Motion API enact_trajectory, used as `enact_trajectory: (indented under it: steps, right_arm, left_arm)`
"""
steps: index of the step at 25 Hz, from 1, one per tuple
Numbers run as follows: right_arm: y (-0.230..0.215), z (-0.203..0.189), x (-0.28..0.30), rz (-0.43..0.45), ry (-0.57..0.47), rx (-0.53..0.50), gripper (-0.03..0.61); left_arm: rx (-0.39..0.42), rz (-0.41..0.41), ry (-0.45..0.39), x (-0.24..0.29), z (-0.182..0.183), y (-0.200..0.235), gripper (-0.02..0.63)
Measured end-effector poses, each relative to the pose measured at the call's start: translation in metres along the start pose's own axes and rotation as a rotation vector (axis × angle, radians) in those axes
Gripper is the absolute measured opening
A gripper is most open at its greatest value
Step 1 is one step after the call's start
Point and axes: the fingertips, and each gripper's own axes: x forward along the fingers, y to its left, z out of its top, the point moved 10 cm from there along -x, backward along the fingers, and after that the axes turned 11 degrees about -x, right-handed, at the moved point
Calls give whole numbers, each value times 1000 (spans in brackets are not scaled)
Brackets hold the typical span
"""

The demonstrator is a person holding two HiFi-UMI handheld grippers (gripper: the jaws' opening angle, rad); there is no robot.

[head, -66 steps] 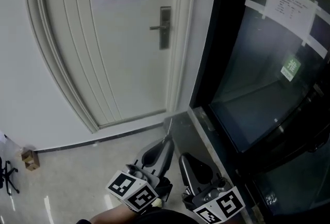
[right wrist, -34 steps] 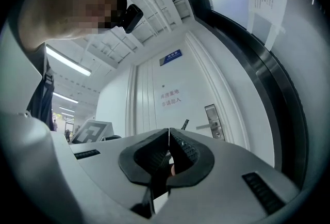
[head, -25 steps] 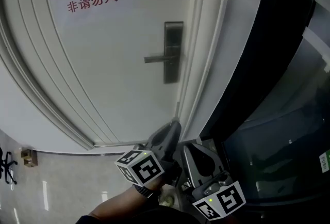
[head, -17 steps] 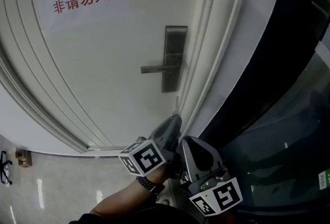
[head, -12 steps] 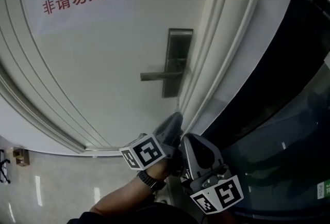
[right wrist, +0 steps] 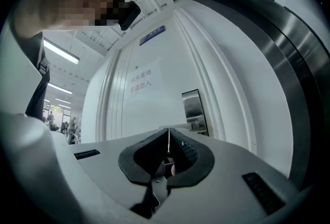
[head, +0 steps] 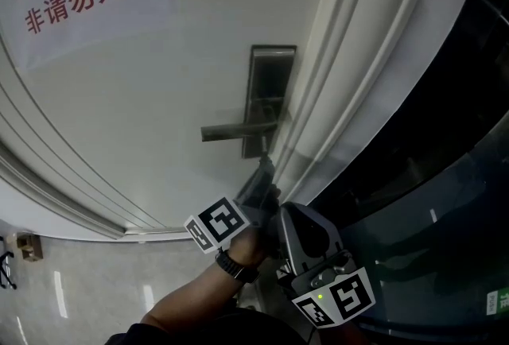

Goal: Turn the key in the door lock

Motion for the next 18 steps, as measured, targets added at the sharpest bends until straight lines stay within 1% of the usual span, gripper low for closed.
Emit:
enact_trajectory:
  steps: [4, 10, 18]
  right_arm:
    - [-6, -4, 7, 2, 6, 7, 15]
    - [-10, -7, 12, 9, 8, 12, 15]
    - [-12, -7, 12, 8, 4, 12, 15]
  left_arm:
    - [-24, -6, -17, 7, 5, 3, 8]
    - [-70, -2, -20, 11, 6, 4, 8]
    - [-98, -3, -28, 15, 10, 7, 8]
